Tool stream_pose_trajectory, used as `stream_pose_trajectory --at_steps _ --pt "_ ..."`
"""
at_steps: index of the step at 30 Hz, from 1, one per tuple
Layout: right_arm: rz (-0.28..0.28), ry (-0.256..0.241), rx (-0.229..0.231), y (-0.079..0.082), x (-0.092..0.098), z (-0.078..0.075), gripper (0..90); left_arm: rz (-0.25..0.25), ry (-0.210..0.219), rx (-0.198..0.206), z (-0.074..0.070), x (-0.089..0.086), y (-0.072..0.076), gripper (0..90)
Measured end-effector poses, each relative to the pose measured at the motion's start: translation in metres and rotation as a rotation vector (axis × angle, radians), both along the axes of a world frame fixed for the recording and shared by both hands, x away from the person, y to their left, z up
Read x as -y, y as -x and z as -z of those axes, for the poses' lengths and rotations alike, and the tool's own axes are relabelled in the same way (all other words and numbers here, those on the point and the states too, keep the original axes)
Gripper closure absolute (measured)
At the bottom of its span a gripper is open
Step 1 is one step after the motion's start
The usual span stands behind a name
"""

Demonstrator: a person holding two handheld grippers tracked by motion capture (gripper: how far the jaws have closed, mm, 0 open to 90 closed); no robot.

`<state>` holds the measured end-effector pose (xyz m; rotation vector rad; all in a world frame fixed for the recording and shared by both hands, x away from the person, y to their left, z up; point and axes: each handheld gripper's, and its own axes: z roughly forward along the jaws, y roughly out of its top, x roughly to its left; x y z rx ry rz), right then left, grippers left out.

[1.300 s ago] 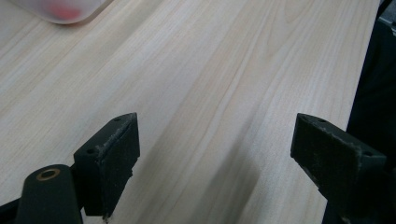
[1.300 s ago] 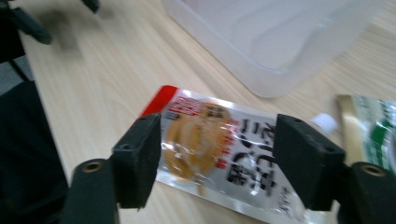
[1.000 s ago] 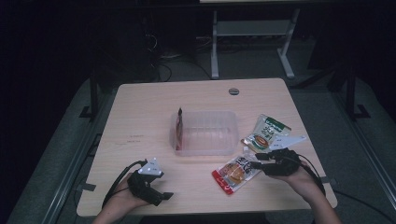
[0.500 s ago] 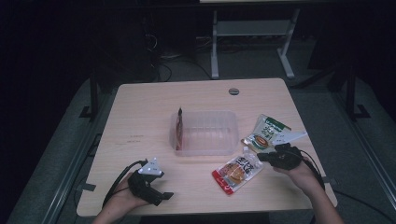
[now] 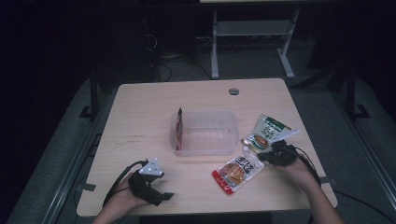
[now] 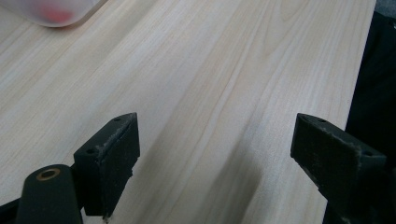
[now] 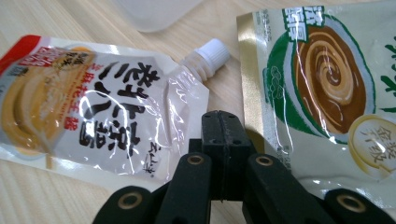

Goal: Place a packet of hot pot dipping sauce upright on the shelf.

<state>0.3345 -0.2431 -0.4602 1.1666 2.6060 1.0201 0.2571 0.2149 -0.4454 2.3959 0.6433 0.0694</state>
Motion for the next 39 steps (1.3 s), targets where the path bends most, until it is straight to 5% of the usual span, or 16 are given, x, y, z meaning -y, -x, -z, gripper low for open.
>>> stream_pose_trajectory --at_steps 10,32,39 --pt "-0.032 -0.01 -0.025 0.003 -0.004 0.002 89.8 -0.006 0.009 -0.003 -0.001 -0.001 0.0 15.3" --pt "-0.271 -0.042 -0.068 0.026 -0.045 0.0 89.8 0.001 0.016 0.003 -0.002 0.0 0.001 15.6" --pt "-0.293 -0.04 -0.065 0.03 -0.053 0.0 89.8 0.013 0.025 0.0 -0.003 0.002 0.001 16.0"
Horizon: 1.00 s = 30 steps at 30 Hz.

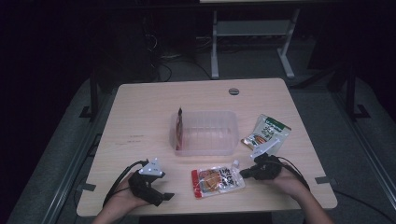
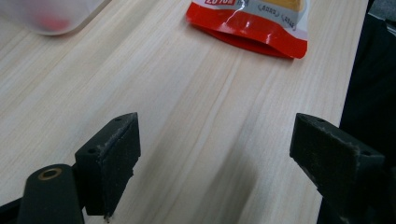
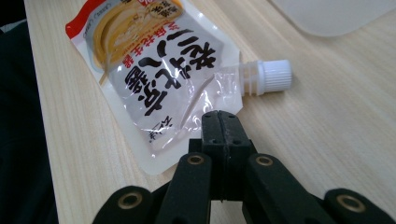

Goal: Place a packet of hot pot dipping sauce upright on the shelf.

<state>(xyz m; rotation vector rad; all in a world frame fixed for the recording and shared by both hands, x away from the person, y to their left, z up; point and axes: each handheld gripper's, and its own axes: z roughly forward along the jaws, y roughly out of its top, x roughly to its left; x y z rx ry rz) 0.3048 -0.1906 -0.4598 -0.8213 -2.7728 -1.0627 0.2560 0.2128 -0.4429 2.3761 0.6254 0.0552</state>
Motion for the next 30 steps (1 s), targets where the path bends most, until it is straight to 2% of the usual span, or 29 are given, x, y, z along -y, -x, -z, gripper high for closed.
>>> stream_pose_trajectory --at_steps 2,4,5,6,8,10,12,15,17,22,26,30 --pt "0.016 -0.001 0.011 0.001 0.003 -0.003 89.7 0.017 0.017 0.002 -0.001 0.002 0.0 23.1" --pt "0.035 -0.005 0.003 0.002 0.005 -0.005 88.7 0.026 0.014 -0.007 -0.003 0.005 -0.001 23.1" --pt "0.04 -0.003 0.012 0.002 0.006 -0.005 83.9 0.029 0.024 -0.002 -0.004 0.008 -0.001 24.4" --pt "0.062 -0.008 0.001 0.004 0.007 -0.006 79.7 0.026 0.035 -0.004 -0.005 0.011 -0.001 26.8" --pt "0.073 0.0 0.009 0.006 0.01 -0.007 72.7 0.048 0.044 -0.001 -0.008 0.017 -0.001 30.8" --pt "0.094 -0.007 0.018 0.009 0.012 -0.01 64.9 0.071 0.038 0.015 -0.011 0.023 -0.002 36.2" --pt "0.114 -0.013 0.016 0.012 0.014 -0.012 57.9 0.075 0.059 -0.006 -0.013 0.032 -0.004 44.4" --pt "0.144 -0.012 0.02 0.018 0.016 -0.016 49.5 0.094 0.065 0.008 -0.016 0.041 -0.006 58.7" --pt "0.162 -0.014 0.033 0.02 0.018 -0.017 45.9 0.107 0.073 0.013 -0.019 0.047 -0.008 68.1" --pt "0.202 -0.044 0.021 0.027 0.026 -0.019 41.5 0.146 0.064 0.026 -0.021 0.066 -0.015 89.6" --pt "0.207 -0.054 0.004 0.029 0.029 -0.016 40.1 0.16 0.036 0.02 -0.015 0.083 -0.021 89.7" --pt "0.199 -0.065 -0.007 0.028 0.028 -0.014 39.1 0.151 -0.003 0.025 -0.005 0.093 -0.026 89.6"
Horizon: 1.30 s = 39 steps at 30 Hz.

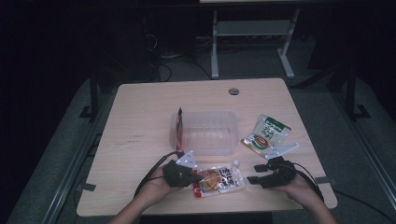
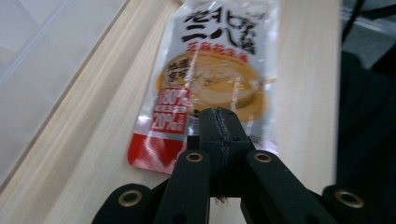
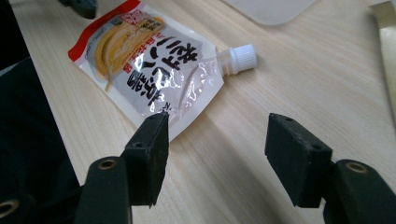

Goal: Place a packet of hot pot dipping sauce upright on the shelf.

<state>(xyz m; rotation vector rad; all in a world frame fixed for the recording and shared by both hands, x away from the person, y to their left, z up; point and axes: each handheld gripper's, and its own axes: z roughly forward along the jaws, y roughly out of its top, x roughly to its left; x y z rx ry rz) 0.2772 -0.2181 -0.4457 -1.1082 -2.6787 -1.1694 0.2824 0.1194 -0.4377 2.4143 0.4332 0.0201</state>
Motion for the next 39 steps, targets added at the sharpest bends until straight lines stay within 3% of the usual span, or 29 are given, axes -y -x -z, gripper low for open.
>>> stream_pose_trajectory --at_steps 8,13,26,31,39 --pt "-0.024 0.009 -0.015 -0.003 -0.007 0.005 37.6 -0.015 -0.039 0.007 0.01 -0.001 -0.006 89.6" --pt "-0.018 -0.015 -0.057 -0.007 -0.014 0.008 35.9 -0.006 -0.055 0.008 0.015 0.001 -0.006 89.8" --pt "-0.05 -0.023 -0.093 -0.015 -0.027 0.015 38.1 0.001 -0.049 0.016 0.018 0.0 -0.005 89.9" --pt "-0.075 -0.04 -0.116 -0.02 -0.032 0.018 43.7 0.006 -0.049 0.015 0.018 0.0 -0.005 90.0" --pt "-0.096 -0.08 -0.162 -0.024 -0.037 0.022 60.7 -0.004 -0.035 0.017 0.019 -0.001 -0.004 90.0"
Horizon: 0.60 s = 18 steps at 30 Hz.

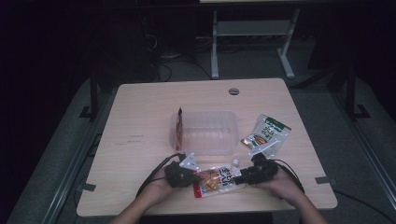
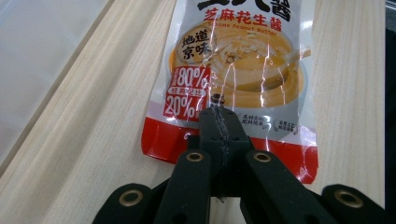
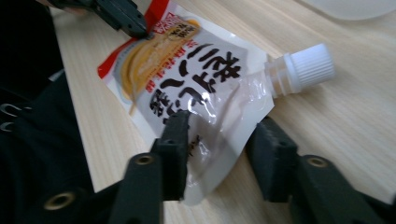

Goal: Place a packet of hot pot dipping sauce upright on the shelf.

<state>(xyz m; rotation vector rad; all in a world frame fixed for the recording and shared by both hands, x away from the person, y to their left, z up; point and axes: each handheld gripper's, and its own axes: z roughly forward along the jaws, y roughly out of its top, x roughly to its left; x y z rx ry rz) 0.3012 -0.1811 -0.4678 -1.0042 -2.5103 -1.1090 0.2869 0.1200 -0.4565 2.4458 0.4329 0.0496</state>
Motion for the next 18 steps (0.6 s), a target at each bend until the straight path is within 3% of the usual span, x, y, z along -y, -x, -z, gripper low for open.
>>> stream_pose_trajectory --at_steps 5,12,18 --pt "-0.021 -0.038 -0.028 -0.002 -0.004 0.003 71.4 0.006 0.001 -0.005 0.0 -0.001 -0.001 90.0" --pt "-0.045 -0.09 0.012 -0.003 -0.002 -0.002 87.5 0.004 0.012 -0.01 0.001 -0.002 -0.002 90.0" --pt "-0.085 -0.152 0.044 -0.001 -0.003 -0.009 90.0 0.008 0.009 -0.011 0.001 -0.003 -0.002 90.0"
